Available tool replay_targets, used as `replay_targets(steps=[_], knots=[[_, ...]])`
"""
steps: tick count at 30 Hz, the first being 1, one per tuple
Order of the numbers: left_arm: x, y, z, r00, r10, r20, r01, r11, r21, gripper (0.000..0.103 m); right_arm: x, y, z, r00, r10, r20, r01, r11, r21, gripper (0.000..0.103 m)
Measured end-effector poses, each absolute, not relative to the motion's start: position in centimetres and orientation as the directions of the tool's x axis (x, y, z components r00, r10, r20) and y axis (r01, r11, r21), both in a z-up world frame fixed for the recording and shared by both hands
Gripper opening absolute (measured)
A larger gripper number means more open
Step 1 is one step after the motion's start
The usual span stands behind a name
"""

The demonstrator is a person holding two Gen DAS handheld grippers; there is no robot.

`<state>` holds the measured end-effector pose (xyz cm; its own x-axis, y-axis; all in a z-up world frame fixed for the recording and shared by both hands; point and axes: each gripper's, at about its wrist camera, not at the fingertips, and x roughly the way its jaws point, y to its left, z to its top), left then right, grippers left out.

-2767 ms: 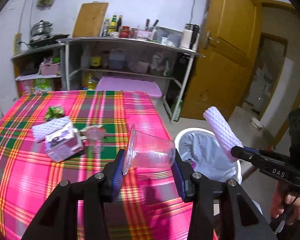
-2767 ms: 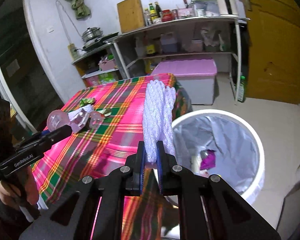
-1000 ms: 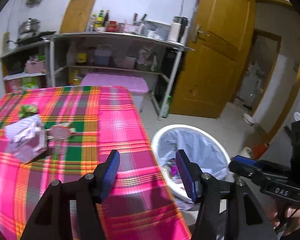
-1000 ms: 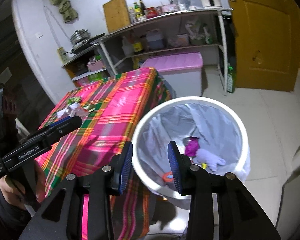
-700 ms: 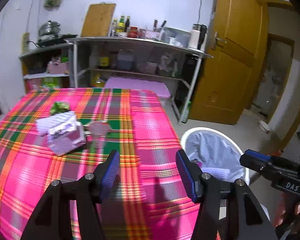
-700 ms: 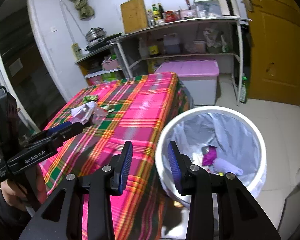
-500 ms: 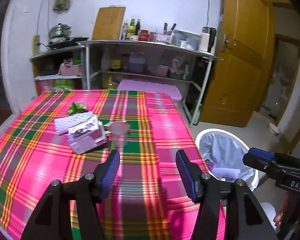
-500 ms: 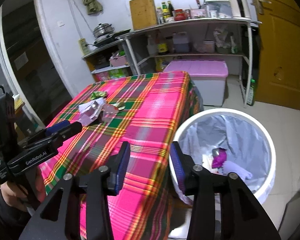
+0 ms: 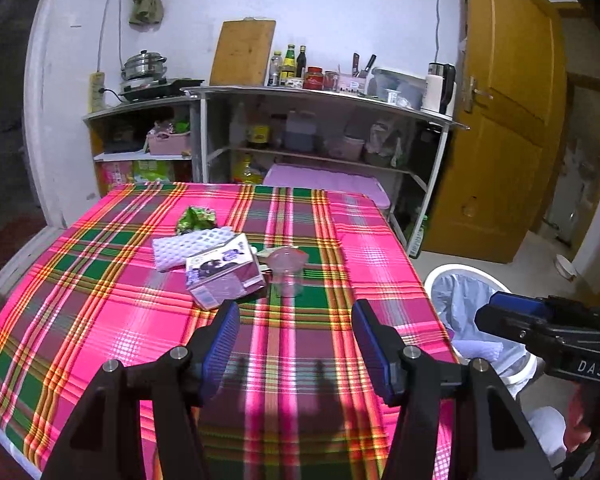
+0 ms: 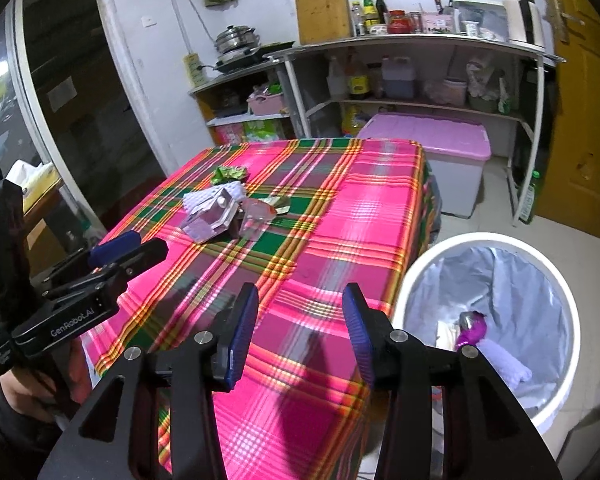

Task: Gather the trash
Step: 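Move both open tools back over the table toward the remaining trash, then grasp the purple grape juice carton with the left tool while the right tool grasps a clear cup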

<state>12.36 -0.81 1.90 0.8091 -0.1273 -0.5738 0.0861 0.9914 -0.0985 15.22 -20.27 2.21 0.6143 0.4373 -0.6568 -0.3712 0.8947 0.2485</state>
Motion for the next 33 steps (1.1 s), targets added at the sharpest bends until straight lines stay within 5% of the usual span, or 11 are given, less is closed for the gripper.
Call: replay_targets(steps=[17, 27, 33], knots=[[16.0, 4.1, -0.2, 0.767, -0.133, -0.628, 0.023, 0.983, -0.18, 0.058, 18.9, -16.6, 1.2, 0.563, 0.447, -0.695, -0.408, 0.882, 0.237, 0.045], [20.3, 5.2, -1.3, 0.754, -0.122, -0.645, -0.013, 0.98, -0.201, 0.079, 20.4, -16.0, 0.4, 0.543, 0.45, -0.708, -0.418, 0.877, 0.237, 0.045], [23.1, 5.3, -2.4, 0.734, -0.117, -0.669, -0.046, 0.974, -0.221, 0.081, 21.3, -16.0, 0.3, 0.539, 0.447, -0.714, -0.418, 0.878, 0.234, 0.045]])
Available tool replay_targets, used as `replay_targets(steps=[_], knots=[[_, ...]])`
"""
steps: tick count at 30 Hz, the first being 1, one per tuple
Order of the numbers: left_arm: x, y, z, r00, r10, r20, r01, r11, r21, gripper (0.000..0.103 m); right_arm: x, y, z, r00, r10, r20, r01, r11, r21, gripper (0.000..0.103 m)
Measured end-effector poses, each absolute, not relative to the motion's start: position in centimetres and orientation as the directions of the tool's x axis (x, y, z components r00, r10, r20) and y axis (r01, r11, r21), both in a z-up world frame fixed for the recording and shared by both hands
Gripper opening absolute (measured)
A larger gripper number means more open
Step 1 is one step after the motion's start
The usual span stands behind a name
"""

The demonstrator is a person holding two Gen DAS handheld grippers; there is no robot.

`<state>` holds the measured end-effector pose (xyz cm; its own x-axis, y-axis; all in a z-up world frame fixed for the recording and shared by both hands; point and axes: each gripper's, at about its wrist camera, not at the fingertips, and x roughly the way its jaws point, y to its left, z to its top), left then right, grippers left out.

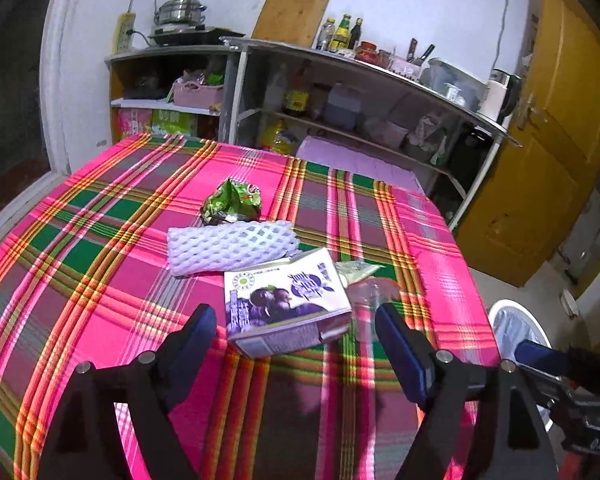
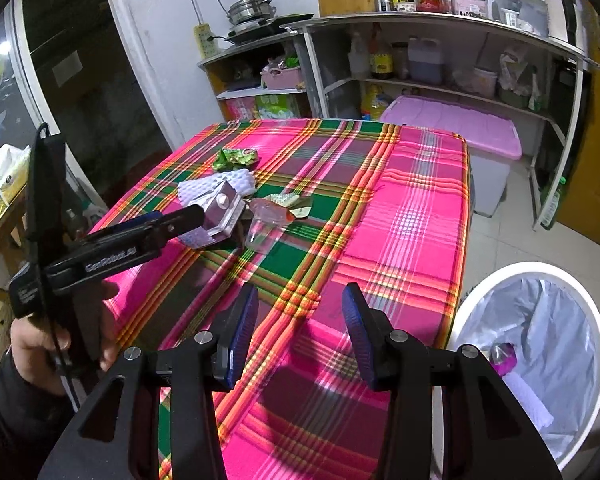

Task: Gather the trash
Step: 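Grasp the purple grape juice carton with the left tool while the right tool grasps a clear cup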

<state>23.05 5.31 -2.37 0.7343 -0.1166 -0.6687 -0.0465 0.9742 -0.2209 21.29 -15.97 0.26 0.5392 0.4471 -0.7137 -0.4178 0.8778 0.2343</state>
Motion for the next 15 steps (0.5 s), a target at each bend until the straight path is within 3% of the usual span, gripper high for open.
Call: replay_targets(steps=[10, 12, 15], knots=[[25.3, 6.2, -4.4, 0.693, -0.132, -0.709, -0.097, 0.957, -0.273, 0.081, 22.6, -15.0, -0.1, 0.527, 0.447, -0.723, -0.429, 0.874, 0.228, 0.045], [25.2, 6.3, -4.6, 0.692, -0.139, -0.708, -0.094, 0.956, -0.279, 0.075, 23.0, -14.6, -0.2, 0.524, 0.447, -0.725, -0.433, 0.873, 0.226, 0.045], [24.6, 6.5, -4.5, 0.707, -0.124, -0.696, -0.088, 0.962, -0.26, 0.074, 23.4, -14.0, -0.2, 0.52, 0.451, -0.725, -0.441, 0.869, 0.224, 0.045]])
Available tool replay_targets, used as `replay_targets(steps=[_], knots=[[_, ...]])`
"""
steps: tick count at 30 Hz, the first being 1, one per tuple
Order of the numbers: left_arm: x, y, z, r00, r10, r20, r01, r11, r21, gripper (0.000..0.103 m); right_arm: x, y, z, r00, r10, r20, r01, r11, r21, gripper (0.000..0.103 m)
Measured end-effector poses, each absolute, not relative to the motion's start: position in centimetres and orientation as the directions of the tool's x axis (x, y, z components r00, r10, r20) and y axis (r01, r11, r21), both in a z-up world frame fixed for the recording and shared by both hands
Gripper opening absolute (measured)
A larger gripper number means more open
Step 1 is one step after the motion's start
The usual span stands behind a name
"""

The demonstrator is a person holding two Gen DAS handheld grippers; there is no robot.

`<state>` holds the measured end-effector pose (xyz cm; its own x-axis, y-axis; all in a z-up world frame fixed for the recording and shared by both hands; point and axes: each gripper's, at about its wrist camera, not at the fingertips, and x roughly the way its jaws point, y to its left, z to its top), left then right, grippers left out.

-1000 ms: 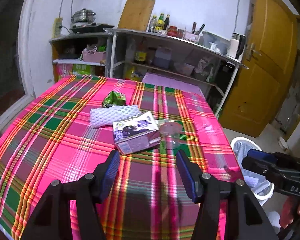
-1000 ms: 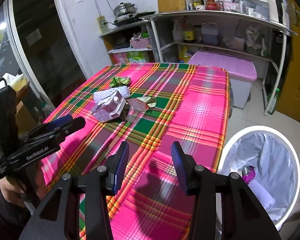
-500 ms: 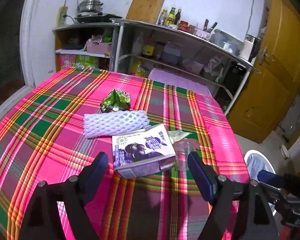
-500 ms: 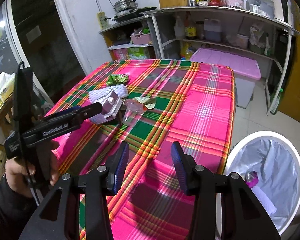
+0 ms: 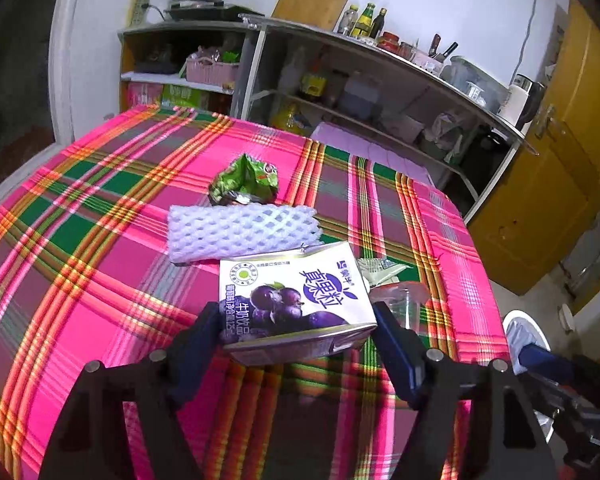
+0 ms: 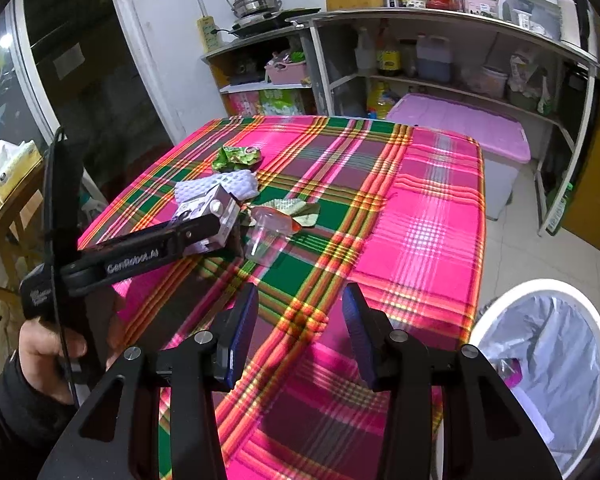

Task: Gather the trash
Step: 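Grasp the purple grape juice carton with the left tool while the right tool grasps a clear cup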

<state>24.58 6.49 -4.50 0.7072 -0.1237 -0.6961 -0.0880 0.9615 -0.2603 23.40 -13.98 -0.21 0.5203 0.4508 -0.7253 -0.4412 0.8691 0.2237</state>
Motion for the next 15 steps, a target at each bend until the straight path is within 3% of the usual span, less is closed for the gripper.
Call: replay_targets(steps=[15], knots=[[19.6, 9.5, -3.2, 0.755, -0.113, -0.645, -0.07, 0.965, -0.251, 0.074, 27.6, -8.6, -2.0, 0.466, 0.442, -0.767, -0.453, 0.863, 0.222, 0.045]])
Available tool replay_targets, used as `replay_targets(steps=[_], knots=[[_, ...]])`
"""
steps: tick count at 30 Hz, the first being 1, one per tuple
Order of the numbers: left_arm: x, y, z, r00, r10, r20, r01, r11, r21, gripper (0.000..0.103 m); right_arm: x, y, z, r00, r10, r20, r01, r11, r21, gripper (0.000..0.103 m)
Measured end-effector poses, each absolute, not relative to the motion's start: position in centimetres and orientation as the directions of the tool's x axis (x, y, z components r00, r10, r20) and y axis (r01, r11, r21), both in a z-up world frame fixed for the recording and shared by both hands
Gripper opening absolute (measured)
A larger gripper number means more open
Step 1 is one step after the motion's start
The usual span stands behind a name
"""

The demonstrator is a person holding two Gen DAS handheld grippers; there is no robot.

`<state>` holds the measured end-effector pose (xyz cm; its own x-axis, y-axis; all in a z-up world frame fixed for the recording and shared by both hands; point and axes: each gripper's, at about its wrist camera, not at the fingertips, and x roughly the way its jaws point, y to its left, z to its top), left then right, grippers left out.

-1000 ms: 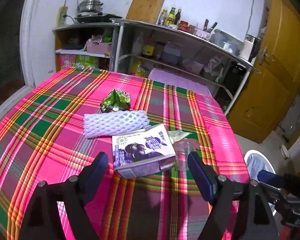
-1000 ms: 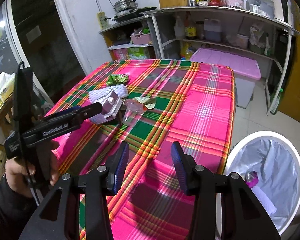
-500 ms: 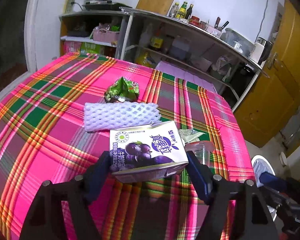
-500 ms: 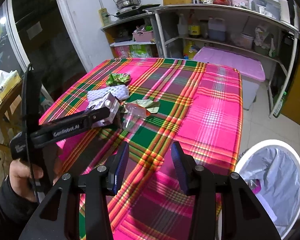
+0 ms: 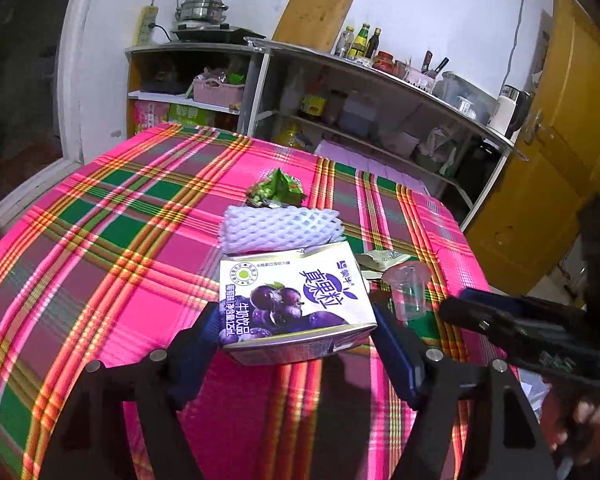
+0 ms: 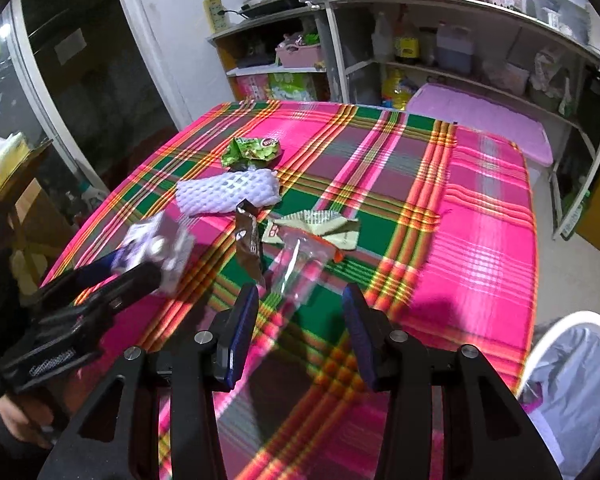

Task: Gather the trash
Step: 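Grasp the purple grape juice carton with the left tool while the right tool grasps a clear cup, then carry the carton and clear cup to the bin and release both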

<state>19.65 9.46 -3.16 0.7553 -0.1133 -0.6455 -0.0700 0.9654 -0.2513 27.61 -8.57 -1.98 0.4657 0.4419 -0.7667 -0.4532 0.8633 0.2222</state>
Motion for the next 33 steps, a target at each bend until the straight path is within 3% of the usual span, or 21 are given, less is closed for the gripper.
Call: replay_targets(steps=[7, 10, 33], knots=[[19.0, 10.1, -3.0, 0.762, -0.124, -0.636, -0.05, 0.967, -0.249, 0.074, 29.8, -7.0, -3.7, 0.435, 0.423, -0.795, -0.431, 0.873, 0.229, 0.044], [19.1, 10.2, -3.2, 0.76, -0.13, -0.637, -0.044, 0.967, -0.249, 0.074, 30.0, -6.9, -4.3, 0.427, 0.421, -0.8, -0.425, 0.875, 0.233, 0.03], [16.3, 3.3, 0.5, 0.781, -0.201, -0.591, 0.098, 0.974, -0.202, 0.074, 20.8, -15.6, 2.0, 0.625, 0.381, -0.681, -0.356, 0.916, 0.186, 0.03]])
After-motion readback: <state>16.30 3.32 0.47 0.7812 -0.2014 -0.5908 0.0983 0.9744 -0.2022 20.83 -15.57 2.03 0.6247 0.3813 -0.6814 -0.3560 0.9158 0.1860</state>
